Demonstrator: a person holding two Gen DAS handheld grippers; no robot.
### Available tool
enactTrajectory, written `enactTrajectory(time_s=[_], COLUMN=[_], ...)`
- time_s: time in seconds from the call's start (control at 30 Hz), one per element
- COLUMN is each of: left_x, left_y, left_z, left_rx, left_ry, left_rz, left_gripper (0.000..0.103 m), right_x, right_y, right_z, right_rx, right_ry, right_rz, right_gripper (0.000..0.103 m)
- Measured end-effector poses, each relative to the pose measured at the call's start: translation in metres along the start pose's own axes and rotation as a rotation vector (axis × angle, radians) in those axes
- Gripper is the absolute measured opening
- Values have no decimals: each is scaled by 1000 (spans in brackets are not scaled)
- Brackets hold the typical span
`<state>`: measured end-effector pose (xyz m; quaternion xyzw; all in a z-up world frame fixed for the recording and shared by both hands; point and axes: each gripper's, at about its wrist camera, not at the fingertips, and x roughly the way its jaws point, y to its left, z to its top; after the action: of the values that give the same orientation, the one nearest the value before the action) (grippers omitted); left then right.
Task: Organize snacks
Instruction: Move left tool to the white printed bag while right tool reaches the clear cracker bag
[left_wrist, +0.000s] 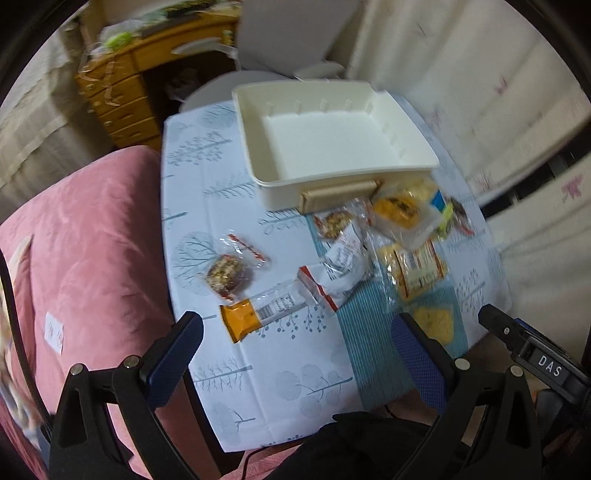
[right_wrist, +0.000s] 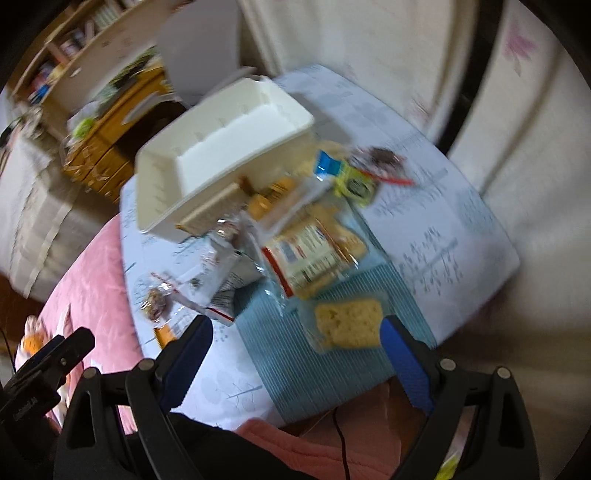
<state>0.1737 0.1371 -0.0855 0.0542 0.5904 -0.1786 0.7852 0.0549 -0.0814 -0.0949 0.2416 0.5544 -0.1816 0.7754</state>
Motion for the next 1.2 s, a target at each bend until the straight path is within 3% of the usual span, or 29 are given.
enactTrajectory(time_s=[0.3, 0.57, 0.87, 1.07, 1.2], left_x=[51, 104, 168, 194, 206], left_y=[-36, -67, -76, -82, -88], left_z=[17, 30, 36, 41, 45], left_rx=[176, 264, 305, 327, 344], left_ry=[72, 106, 189, 246, 264], left_rz=[-27, 3, 75, 104, 115], left_gripper=[102, 102, 102, 101, 93], right_x=[15, 55, 112, 133, 140], right_y=[-22, -35, -41, -40, -37], right_z=[-19, -28, -43, -48, -47], right_rx=[39, -48, -105, -134, -156], right_ry=[-102, -130, -18, 11, 9], right_rz=[-97, -80, -134, -136, -148], right_gripper=[93, 93, 93, 93, 95])
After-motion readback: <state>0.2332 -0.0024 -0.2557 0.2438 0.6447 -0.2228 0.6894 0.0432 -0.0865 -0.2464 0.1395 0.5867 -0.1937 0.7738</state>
